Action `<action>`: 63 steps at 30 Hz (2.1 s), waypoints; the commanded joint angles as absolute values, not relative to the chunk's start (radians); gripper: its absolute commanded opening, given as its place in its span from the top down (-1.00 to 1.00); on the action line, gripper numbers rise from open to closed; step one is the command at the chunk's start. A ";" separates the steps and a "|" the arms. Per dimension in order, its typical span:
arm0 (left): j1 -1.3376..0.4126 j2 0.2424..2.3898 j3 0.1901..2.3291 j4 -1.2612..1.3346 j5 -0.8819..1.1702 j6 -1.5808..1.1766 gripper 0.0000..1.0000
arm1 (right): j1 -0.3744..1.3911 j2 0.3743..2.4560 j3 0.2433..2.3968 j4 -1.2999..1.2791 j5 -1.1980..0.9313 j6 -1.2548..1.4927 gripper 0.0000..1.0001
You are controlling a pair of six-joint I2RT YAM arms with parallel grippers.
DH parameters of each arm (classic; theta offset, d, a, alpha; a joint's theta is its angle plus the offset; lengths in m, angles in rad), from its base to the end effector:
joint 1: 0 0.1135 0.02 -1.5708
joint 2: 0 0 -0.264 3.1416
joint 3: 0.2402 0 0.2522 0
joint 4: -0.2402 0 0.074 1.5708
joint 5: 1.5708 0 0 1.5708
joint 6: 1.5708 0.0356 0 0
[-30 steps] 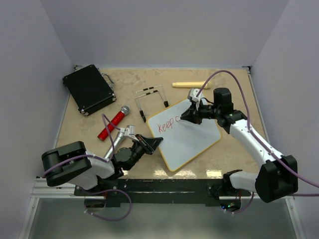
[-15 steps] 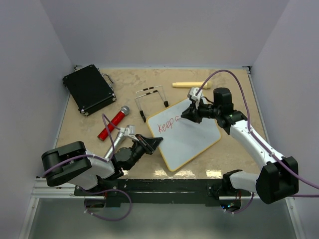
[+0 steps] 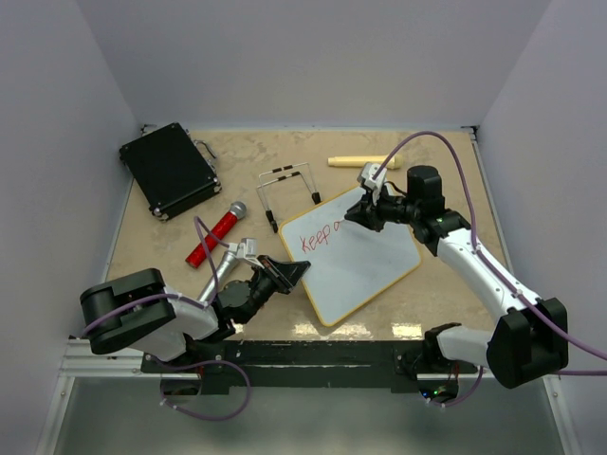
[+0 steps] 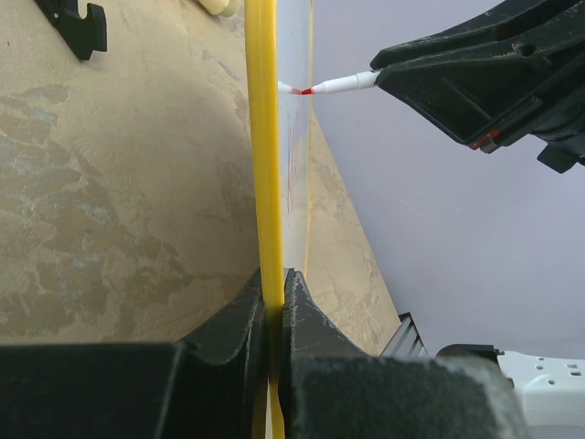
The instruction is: Write a sentence on the whiteboard
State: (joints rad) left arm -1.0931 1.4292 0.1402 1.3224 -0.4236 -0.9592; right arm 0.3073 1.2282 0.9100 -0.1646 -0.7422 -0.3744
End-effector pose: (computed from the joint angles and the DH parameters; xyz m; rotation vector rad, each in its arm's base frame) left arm 0.1118 -0.1841 0.1598 -0.2559 1.6724 -1.2766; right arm 0.2515 0.1051 0.2960 -1.0760 1.6713 0.7132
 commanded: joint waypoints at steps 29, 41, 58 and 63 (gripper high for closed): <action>-1.094 1.468 0.169 1.439 -0.353 -0.867 1.00 | 0.353 1.244 0.950 -0.397 -0.775 -0.532 1.00; -1.086 1.482 0.144 1.451 -0.347 -0.862 1.00 | 0.316 1.157 1.078 -0.362 -0.816 -0.471 1.00; -1.069 1.459 0.150 1.414 -0.273 -0.804 1.00 | 0.172 1.037 0.904 -0.221 -0.966 -0.400 1.00; -1.068 1.431 0.155 1.376 -0.256 -0.787 1.00 | 0.152 0.980 0.852 -0.169 -0.997 -0.371 1.00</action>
